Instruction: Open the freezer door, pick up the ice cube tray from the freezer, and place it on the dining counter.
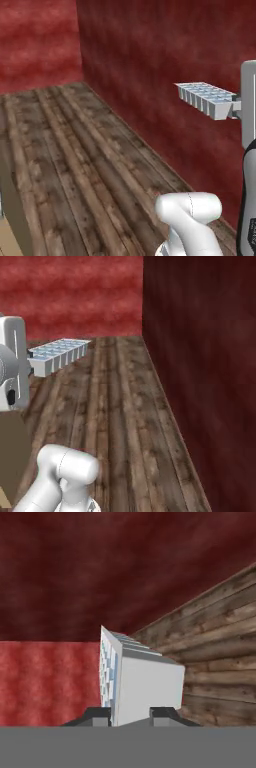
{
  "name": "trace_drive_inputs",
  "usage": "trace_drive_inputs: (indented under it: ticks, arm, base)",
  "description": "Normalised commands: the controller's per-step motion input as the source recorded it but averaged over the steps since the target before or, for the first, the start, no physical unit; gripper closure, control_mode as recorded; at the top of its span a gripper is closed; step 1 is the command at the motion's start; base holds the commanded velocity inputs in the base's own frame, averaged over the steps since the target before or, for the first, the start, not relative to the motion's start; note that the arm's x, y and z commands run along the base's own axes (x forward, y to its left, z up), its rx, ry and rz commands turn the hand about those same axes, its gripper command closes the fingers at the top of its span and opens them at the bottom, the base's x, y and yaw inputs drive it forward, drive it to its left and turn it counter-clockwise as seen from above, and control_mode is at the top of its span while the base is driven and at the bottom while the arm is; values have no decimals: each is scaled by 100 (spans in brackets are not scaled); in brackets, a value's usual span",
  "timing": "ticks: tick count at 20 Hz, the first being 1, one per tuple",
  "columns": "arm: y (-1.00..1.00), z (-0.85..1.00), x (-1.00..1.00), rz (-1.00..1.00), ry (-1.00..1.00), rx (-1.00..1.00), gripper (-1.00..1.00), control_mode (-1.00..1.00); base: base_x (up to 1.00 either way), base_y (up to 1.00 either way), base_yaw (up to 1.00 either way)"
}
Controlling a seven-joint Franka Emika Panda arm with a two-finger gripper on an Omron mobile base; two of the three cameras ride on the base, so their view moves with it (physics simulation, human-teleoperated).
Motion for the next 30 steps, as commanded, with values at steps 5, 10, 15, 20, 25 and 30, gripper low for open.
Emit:
trace_drive_inputs:
  ticks: [5,10,15,20,25,30]
  arm:
    - [0,0,0,0,0,0,100,100]
    - [0,0,0,0,0,0,100,100]
    - [0,0,0,0,0,0,100,100]
    - [0,0,0,0,0,0,100,100]
    - [0,0,0,0,0,0,100,100]
    - [0,0,0,0,0,0,100,100]
  base:
    - [-11,5,100]
    - [11,2,98]
    - [81,-1,81]
    - [76,-54,63]
    - [70,-88,49]
    - [62,-89,46]
